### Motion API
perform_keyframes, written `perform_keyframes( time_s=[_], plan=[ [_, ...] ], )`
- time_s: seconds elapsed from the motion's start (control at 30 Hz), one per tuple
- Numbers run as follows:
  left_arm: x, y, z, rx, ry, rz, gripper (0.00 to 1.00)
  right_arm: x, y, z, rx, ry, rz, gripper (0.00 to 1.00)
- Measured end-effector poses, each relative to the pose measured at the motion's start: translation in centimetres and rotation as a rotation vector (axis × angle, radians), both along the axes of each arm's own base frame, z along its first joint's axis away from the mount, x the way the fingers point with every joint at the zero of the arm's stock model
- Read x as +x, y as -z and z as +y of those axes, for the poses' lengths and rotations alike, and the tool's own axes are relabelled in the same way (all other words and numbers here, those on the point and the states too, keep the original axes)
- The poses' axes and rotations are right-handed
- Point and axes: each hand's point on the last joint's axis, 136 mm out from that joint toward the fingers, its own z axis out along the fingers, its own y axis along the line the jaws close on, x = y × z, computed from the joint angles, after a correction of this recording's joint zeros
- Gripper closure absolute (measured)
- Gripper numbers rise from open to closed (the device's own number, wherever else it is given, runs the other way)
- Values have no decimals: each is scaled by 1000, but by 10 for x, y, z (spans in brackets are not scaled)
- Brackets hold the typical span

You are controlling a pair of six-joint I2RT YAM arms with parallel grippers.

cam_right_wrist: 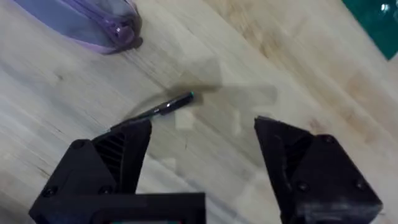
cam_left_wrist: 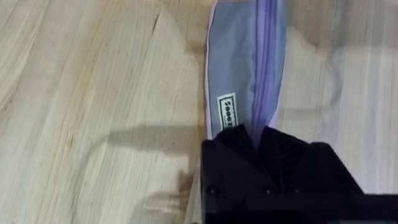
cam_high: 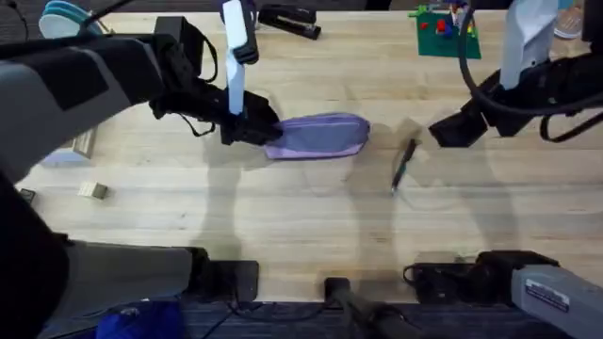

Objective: Unzip the bag, pick up the pens from the table one at a time and place them inside, then zip the bag closed.

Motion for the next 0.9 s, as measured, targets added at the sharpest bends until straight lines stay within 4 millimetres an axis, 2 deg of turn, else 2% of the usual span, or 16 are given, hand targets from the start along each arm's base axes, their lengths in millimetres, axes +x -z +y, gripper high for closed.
perform_keyframes(
  time_s=[0.33,0.9],
  plan=[
    [0,0,0,0,0,-1,960,5,-11,23,61,-179,-77,5],
    [0,0,0,0,0,-1,960,4,-11,26,69,-208,-82,5]
  ],
)
